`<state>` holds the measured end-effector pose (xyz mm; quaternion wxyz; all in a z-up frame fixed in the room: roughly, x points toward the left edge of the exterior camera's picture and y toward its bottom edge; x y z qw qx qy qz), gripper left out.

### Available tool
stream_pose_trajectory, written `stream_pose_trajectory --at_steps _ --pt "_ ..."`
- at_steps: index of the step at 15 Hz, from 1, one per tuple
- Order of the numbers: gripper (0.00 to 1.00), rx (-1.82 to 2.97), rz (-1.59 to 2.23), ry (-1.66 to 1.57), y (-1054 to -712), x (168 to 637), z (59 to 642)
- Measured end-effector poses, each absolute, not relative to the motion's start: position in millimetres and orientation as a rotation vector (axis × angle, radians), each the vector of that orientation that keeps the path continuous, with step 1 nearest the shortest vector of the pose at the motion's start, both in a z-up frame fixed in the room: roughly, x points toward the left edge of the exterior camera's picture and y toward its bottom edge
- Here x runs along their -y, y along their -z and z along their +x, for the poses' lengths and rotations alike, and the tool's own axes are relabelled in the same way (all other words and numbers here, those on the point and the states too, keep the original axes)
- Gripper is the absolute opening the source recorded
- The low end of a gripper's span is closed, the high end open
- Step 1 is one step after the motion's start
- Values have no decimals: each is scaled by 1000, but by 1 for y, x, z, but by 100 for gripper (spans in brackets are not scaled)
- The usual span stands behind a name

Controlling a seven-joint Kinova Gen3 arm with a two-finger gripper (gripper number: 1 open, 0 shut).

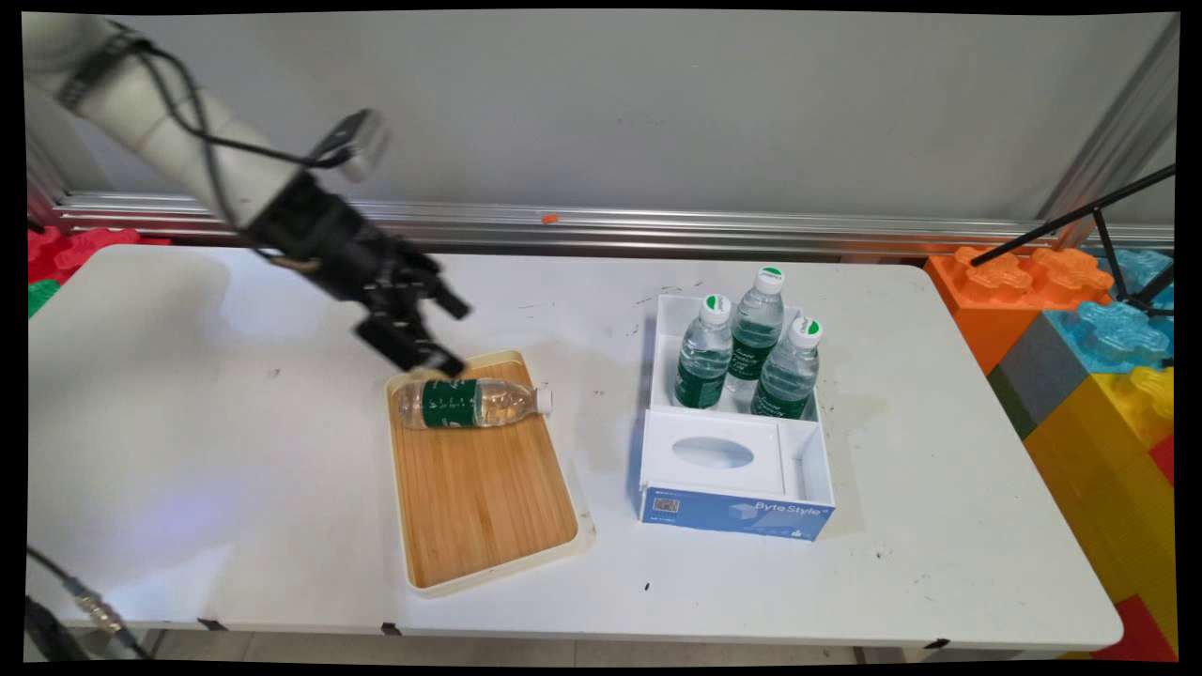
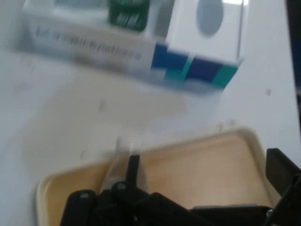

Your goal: Pick up the green bottle from the white box

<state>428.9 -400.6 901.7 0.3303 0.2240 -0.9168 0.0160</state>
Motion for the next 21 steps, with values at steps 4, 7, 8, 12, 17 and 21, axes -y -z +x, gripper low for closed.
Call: stream_pose_trajectory --at_steps 4,7,8,12,17,21 --pt "100 2295 510 -54 -894 422 374" --pt "100 2249 469 -146 -885 444 342" --pt "100 2236 455 -181 -883 450 331" --pt "100 2197 447 -246 -869 469 301" --pt "100 2220 474 -274 -838 487 291" --pt "100 2225 501 -273 -817 497 285"
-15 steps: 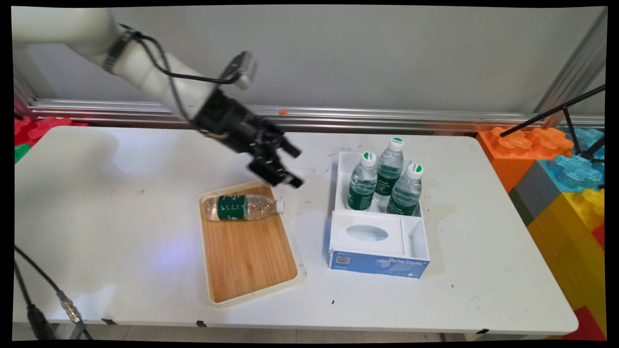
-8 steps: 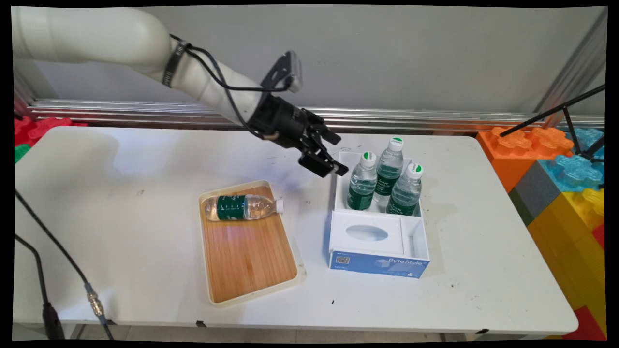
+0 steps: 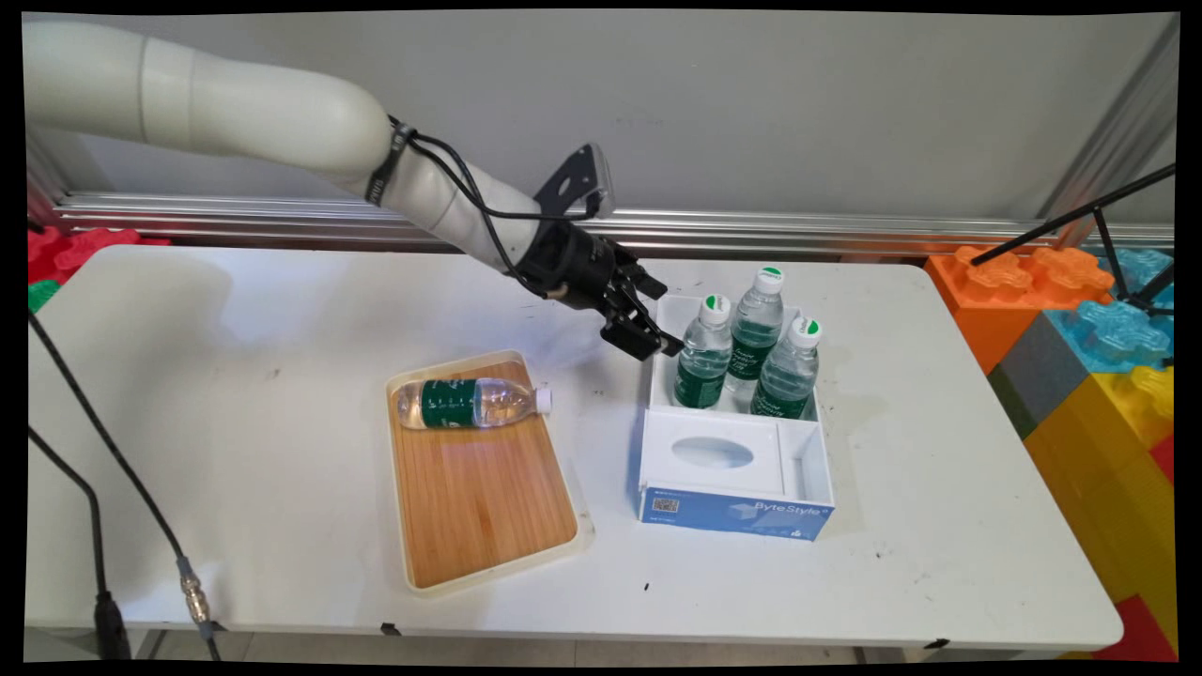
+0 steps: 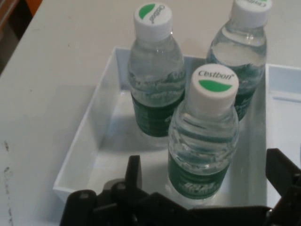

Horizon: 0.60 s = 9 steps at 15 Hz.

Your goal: Pick up the green bottle from the white box

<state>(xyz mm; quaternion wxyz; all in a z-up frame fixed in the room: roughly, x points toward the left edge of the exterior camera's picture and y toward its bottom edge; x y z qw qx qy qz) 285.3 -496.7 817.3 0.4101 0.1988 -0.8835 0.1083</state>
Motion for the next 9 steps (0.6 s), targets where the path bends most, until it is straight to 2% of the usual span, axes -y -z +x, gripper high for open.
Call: stream_pose_trajectory --at_steps 9 --pt "100 2180 527 -184 -792 508 268"
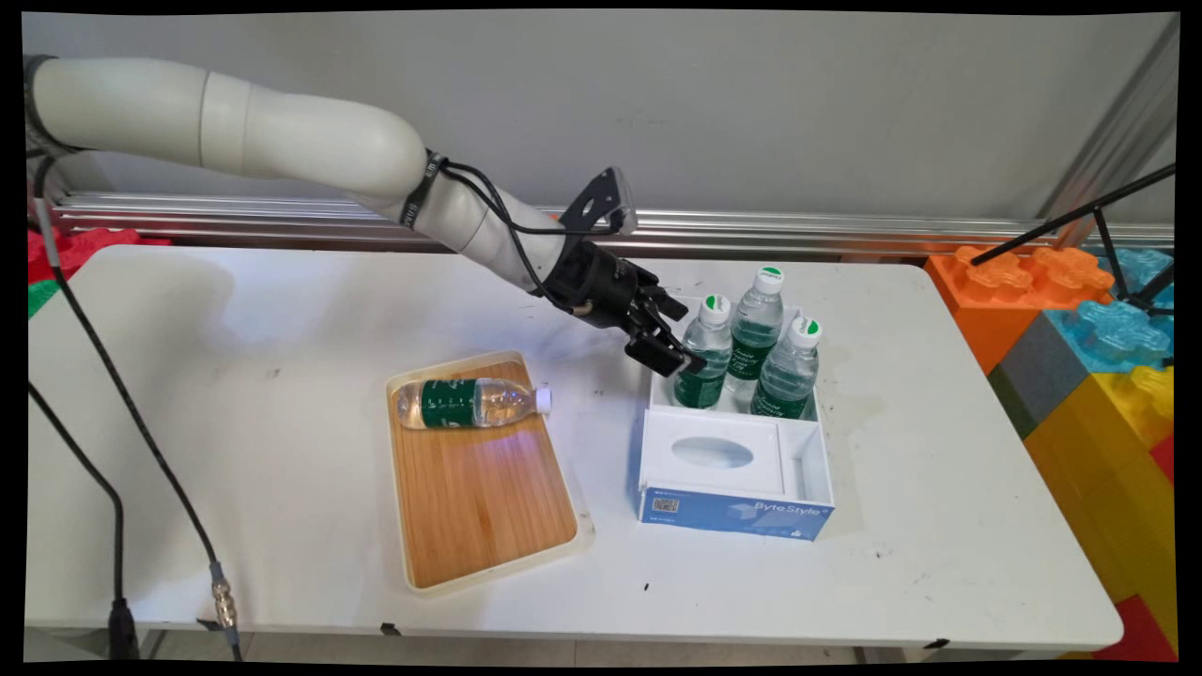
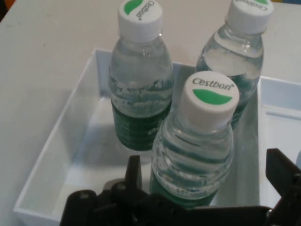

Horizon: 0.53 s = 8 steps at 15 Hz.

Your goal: Pick up the green bottle from the white box

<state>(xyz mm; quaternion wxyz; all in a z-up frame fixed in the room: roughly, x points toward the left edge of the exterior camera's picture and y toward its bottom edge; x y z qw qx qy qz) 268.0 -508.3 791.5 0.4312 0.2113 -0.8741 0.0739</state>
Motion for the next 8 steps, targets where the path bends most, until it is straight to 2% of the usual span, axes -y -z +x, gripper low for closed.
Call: stream_pose_trajectory --at_steps 8 --pt "100 2156 525 -170 -772 516 257"
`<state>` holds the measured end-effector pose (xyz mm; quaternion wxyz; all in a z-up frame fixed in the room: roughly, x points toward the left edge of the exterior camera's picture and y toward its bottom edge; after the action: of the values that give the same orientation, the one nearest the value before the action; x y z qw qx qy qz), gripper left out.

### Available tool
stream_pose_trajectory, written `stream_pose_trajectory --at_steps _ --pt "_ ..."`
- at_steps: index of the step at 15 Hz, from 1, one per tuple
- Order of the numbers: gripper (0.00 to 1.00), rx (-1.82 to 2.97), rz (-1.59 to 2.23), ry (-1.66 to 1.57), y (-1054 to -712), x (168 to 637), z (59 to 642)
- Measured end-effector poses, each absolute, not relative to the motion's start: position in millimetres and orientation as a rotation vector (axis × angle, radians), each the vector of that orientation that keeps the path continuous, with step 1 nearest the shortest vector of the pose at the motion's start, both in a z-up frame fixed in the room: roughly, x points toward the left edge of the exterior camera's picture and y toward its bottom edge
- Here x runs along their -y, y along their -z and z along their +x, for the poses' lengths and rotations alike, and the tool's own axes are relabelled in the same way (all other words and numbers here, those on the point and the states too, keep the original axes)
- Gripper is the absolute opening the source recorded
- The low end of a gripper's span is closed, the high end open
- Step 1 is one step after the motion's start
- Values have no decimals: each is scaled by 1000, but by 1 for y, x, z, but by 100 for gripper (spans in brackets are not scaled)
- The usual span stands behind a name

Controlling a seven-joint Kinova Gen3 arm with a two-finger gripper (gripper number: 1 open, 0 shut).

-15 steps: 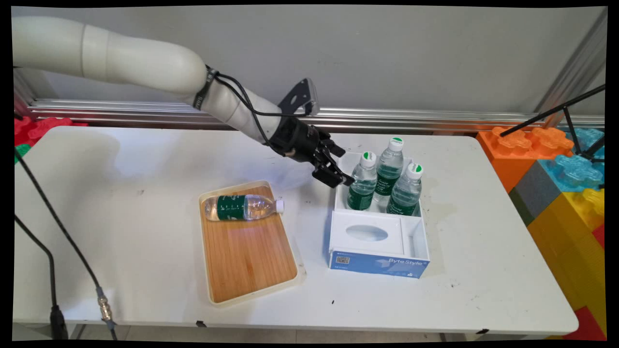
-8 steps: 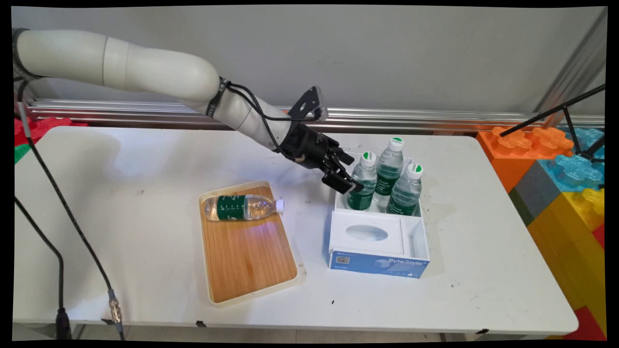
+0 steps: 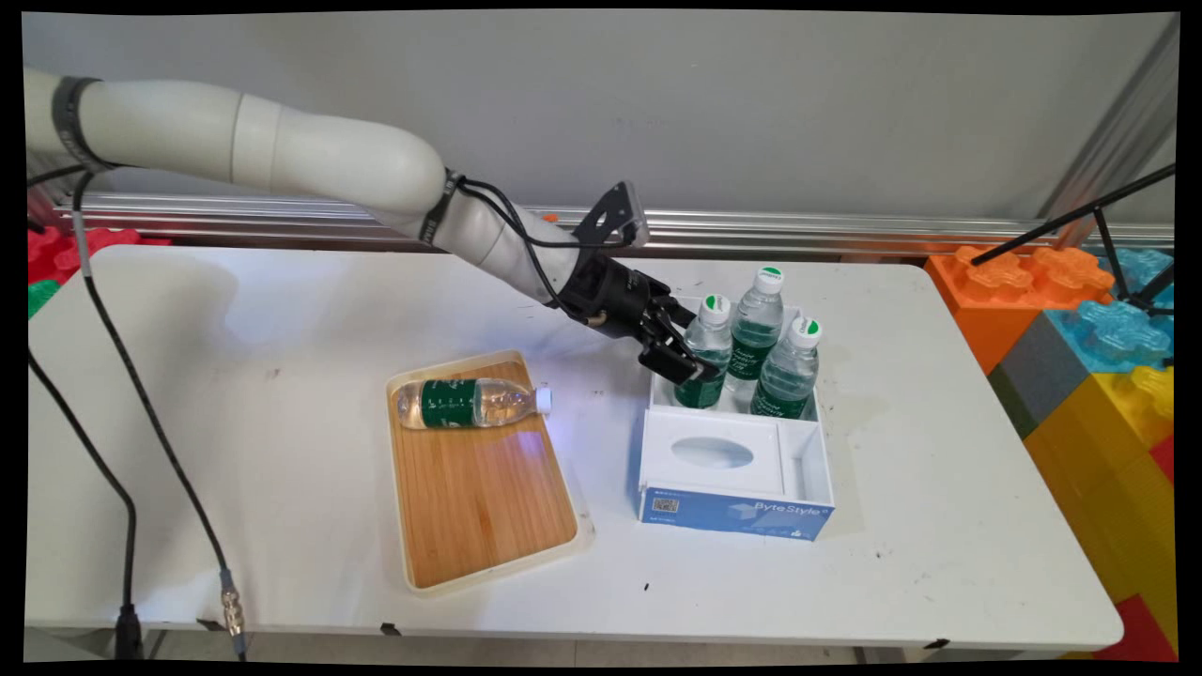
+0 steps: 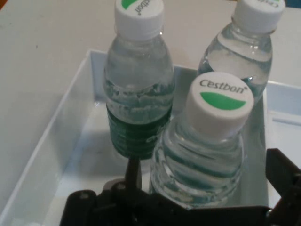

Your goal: Pick up the green bottle from the white box, then place the picked object on the tray

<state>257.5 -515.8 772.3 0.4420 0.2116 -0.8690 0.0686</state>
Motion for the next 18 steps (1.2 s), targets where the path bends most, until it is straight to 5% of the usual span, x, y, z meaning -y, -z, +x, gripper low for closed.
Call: stream_pose_trajectory --at_steps 6,7,18 --pt "100 2145 518 -173 -760 520 251" --pt "0 2142 516 -176 -758 520 251" --pt "0 2111 521 -170 -781 514 257"
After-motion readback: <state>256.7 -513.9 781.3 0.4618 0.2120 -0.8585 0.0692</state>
